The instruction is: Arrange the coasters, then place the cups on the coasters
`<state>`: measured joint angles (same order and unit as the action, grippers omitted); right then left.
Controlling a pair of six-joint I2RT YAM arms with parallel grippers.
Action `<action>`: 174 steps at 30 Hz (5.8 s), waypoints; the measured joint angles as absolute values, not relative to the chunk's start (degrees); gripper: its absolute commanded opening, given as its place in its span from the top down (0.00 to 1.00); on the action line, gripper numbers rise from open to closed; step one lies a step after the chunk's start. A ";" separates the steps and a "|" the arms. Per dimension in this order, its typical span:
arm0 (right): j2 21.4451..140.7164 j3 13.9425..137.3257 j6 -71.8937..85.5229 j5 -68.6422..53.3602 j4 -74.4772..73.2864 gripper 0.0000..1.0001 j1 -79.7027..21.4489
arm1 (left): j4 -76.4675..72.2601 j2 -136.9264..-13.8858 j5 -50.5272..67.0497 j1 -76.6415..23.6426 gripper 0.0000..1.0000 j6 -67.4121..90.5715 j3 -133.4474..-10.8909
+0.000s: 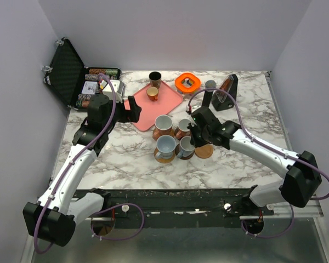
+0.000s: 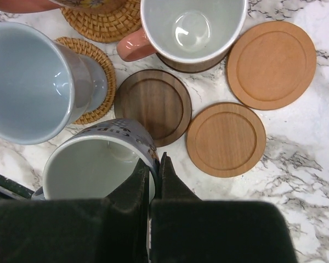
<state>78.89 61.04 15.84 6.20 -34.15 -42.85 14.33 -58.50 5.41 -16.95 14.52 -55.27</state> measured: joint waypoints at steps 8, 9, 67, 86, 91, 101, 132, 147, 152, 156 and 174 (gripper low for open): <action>84.07 60.99 14.41 6.55 -32.38 0.99 -43.07 | 14.24 -58.50 5.41 -16.95 0.01 14.33 -55.24; 84.47 60.95 14.35 6.59 -32.18 0.99 -43.07 | 14.22 -58.50 5.41 -16.95 0.01 14.33 -55.24; 91.29 62.63 11.99 13.10 -29.58 0.46 -43.07 | 13.78 -58.50 6.07 -16.95 0.01 13.89 -54.70; 82.56 62.04 11.27 13.43 -28.86 0.24 -43.07 | 13.82 -62.08 2.72 -16.95 0.02 13.93 -54.70; 76.79 60.88 11.07 13.43 -28.29 0.23 -42.87 | 12.88 -65.17 1.10 -16.95 0.07 14.57 -54.94; 70.41 59.31 13.02 13.43 -27.92 0.21 -38.41 | 12.82 -83.83 -3.70 -19.75 0.08 16.75 -69.65; 57.43 50.78 14.52 13.82 -27.86 0.23 -37.65 | 21.08 -136.18 -16.32 -25.82 0.47 13.32 -122.89; 57.10 50.72 14.63 13.78 -26.61 0.23 -37.65 | 20.86 -141.78 -19.31 -24.80 0.52 13.63 -126.48; 58.11 50.72 14.63 13.08 -26.57 0.23 -37.63 | 20.64 -141.80 -20.23 -24.25 0.56 13.34 -127.04; 58.94 50.72 14.63 12.43 -26.55 0.23 -37.63 | 20.64 -141.91 -20.38 -23.70 0.60 13.23 -127.07; 60.99 50.72 15.00 10.83 -26.35 0.23 -37.52 | 19.20 -142.67 -18.76 -22.26 0.89 13.54 -127.07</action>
<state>60.99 50.72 15.00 10.83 -26.35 -37.52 19.20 -142.67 -18.76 -22.26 13.54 -127.07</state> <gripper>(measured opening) 0.767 0.223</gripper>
